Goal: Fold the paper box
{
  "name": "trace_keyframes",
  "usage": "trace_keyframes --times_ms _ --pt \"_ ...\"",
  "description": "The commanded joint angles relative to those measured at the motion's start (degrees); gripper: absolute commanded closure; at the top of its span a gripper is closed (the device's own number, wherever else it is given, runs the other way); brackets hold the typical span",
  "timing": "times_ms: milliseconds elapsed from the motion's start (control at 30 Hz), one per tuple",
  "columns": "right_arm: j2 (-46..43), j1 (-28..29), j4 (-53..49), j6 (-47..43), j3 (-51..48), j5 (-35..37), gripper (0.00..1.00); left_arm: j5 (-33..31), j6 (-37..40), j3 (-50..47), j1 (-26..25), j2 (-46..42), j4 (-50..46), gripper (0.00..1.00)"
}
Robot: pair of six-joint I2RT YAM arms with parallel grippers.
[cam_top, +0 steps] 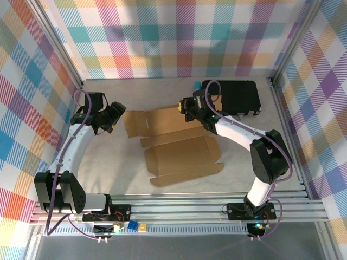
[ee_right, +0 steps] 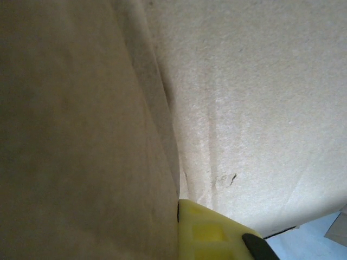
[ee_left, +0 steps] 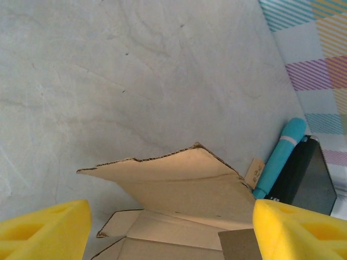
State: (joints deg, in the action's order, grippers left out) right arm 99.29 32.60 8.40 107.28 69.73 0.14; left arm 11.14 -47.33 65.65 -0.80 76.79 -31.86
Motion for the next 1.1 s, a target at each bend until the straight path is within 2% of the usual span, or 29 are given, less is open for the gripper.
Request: trace_keyframes --times_ms 0,233,433,700,933,1067 --pt "-1.18 -0.52 3.9 -0.56 -1.66 -0.14 1.0 1.17 -0.62 1.64 0.86 0.2 1.03 0.22" --pt "-2.79 -0.69 9.52 -2.1 -6.89 -0.61 1.0 1.73 -0.67 0.88 1.46 1.44 1.44 0.22" --pt "-3.96 -1.21 16.57 -3.54 -11.87 -1.24 1.0 4.44 -1.01 2.84 2.11 6.11 1.97 0.21" --pt "-1.64 -3.04 22.79 -5.11 -9.2 -2.84 1.0 10.33 -1.18 5.65 2.11 15.03 2.58 0.22" --pt "0.82 -4.05 25.54 -5.16 -6.96 -4.09 1.0 11.78 -0.69 6.15 2.11 16.63 10.57 0.24" --pt "1.74 -4.29 29.41 -4.83 -7.63 -5.13 1.0 12.97 0.79 6.62 2.12 18.26 11.65 0.26"
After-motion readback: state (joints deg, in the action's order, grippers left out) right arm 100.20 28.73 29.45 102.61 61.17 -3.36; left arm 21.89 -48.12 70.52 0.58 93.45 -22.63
